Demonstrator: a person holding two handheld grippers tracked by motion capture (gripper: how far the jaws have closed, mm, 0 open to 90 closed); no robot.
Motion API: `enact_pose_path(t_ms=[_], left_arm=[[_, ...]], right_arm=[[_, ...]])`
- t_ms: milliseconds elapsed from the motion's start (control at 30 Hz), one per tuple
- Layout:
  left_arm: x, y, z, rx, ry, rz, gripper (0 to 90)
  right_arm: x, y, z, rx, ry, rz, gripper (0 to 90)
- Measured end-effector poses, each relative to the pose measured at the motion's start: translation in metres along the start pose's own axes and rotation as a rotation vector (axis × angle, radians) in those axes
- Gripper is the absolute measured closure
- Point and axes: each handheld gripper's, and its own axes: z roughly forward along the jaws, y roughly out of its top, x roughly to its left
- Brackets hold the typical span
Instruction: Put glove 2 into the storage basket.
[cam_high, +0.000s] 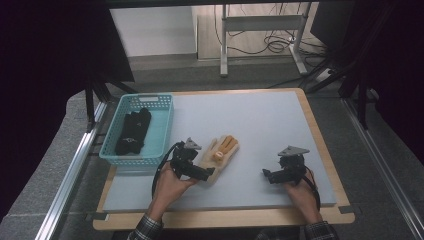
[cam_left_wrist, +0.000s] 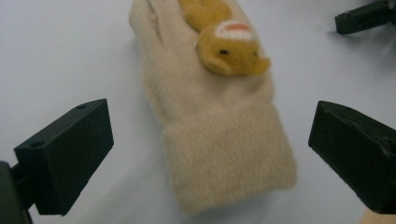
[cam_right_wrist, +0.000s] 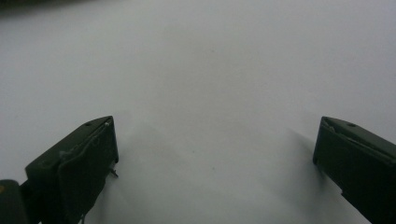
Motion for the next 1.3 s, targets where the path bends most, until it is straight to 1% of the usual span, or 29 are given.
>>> enact_pose_path(t_ms=[133, 200, 333, 400, 433, 600, 733, 900, 1000, 1067, 1133, 1167, 1300], left_arm=[[0.003, 0.010, 0.010, 0.017, 0.015, -0.007, 0.8], [0.004, 0.015, 0.016, 0.027, 0.015, -0.013, 0.9], [0.004, 0.022, 0.031, 0.056, 0.020, -0.006, 1.0], [0.003, 0.024, 0.039, 0.069, 0.023, -0.003, 0.9], [0.002, 0.025, 0.043, 0.080, 0.022, 0.004, 0.9], [-0.001, 0.026, 0.057, 0.102, 0.027, 0.005, 0.2], [-0.004, 0.027, 0.067, 0.123, 0.021, 0.026, 0.0], [-0.012, 0.026, 0.075, 0.160, 0.054, 0.072, 0.2], [-0.014, 0.025, 0.077, 0.172, 0.076, 0.090, 1.2], [-0.014, 0.026, 0.077, 0.180, 0.091, 0.093, 4.8], [-0.014, 0.027, 0.076, 0.183, 0.073, 0.087, 11.0], [-0.014, 0.027, 0.075, 0.184, 0.065, 0.087, 15.8], [-0.017, 0.030, 0.074, 0.190, 0.055, 0.100, 30.0]], right_arm=[[0.000, 0.000, 0.000, 0.001, 0.001, 0.002, 0.0], [0.000, 0.000, 0.000, 0.000, 0.001, 0.002, 0.0], [0.000, 0.000, 0.000, 0.000, 0.001, 0.003, 0.1], [0.000, 0.000, 0.000, 0.000, 0.001, 0.001, 0.1], [0.000, 0.000, 0.000, 0.000, 0.001, 0.001, 0.1], [0.000, 0.000, 0.000, 0.000, 0.001, 0.001, 0.2], [0.000, 0.000, 0.000, -0.001, 0.002, 0.001, 0.2], [0.000, 0.000, 0.000, 0.000, 0.001, 0.001, 0.3], [0.000, 0.000, 0.000, -0.001, 0.002, 0.001, 0.3], [0.000, 0.000, 0.000, -0.001, 0.002, 0.001, 0.3], [0.000, 0.000, 0.000, -0.001, 0.002, 0.001, 0.3], [0.000, 0.000, 0.000, -0.001, 0.002, 0.001, 0.3], [0.000, 0.000, 0.000, -0.001, 0.001, 0.000, 0.3]])
